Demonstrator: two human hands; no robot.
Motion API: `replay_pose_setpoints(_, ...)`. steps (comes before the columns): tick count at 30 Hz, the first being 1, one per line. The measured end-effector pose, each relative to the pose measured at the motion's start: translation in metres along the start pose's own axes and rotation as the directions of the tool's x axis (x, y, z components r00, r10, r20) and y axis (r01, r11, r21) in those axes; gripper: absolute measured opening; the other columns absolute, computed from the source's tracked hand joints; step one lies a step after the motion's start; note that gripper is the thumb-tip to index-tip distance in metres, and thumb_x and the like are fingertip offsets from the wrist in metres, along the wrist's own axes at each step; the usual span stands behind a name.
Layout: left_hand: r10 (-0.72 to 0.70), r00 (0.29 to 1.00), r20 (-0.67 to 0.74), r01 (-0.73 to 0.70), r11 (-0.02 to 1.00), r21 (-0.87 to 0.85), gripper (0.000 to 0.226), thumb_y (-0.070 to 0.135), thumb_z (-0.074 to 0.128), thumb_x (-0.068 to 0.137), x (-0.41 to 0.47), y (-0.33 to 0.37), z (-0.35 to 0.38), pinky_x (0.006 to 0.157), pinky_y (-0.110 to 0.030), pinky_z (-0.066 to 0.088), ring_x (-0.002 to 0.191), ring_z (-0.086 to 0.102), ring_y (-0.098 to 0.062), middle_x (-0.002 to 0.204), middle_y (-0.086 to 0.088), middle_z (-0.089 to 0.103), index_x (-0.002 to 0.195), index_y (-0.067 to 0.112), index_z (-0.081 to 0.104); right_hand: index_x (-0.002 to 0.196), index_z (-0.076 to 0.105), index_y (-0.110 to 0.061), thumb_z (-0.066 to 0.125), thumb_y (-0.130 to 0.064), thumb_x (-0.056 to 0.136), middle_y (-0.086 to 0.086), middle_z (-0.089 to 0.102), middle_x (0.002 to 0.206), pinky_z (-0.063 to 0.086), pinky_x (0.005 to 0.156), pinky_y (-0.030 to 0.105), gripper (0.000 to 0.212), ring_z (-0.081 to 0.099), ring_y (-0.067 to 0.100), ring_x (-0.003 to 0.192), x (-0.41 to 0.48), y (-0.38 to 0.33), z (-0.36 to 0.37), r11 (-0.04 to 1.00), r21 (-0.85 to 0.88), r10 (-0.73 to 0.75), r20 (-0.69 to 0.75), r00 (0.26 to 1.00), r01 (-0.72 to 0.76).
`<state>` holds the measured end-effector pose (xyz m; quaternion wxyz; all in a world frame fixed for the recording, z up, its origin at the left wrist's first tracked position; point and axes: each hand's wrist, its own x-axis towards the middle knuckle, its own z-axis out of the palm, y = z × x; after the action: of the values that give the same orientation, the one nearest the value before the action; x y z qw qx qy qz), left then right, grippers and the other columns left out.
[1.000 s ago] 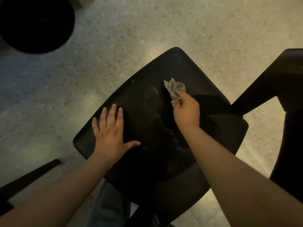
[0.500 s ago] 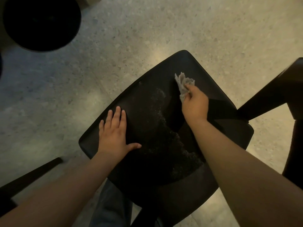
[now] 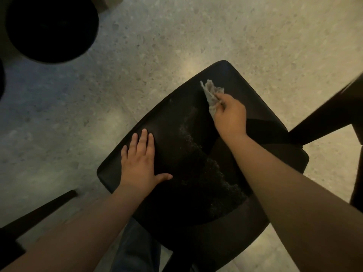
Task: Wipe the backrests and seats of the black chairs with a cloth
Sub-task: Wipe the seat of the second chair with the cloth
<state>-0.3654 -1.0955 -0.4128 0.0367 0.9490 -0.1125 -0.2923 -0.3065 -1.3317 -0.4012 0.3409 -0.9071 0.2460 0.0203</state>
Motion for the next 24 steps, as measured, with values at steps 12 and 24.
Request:
replay_pose_setpoints(12,0.011,1.0,-0.004,-0.011,1.0,0.001,0.128,0.077,0.06,0.071,0.0,-0.002,0.001,0.122,-0.048,0.0,0.148,-0.02,-0.026,0.16,-0.003,-0.024,0.152,0.016,-0.019,0.13,0.059,-0.023,0.052,-0.01,0.095,0.004,0.064,0.116,0.05,0.093,0.034,0.038,0.057,0.014,0.102,-0.027,-0.023,0.007,0.989,-0.025,-0.143,0.082,0.986,0.145)
replay_pose_setpoints(24,0.015,1.0,-0.005,-0.015,1.0,-0.022,0.129,0.075,0.062,0.071,0.001,-0.004,0.003,0.121,-0.048,-0.003,0.147,-0.022,-0.025,0.159,-0.003,-0.027,0.151,0.017,-0.021,0.128,0.06,-0.025,0.052,-0.011,0.095,-0.001,0.062,0.118,0.05,0.093,0.028,0.037,0.058,0.007,0.1,-0.041,-0.028,0.03,0.992,0.052,-0.125,0.282,0.951,0.115)
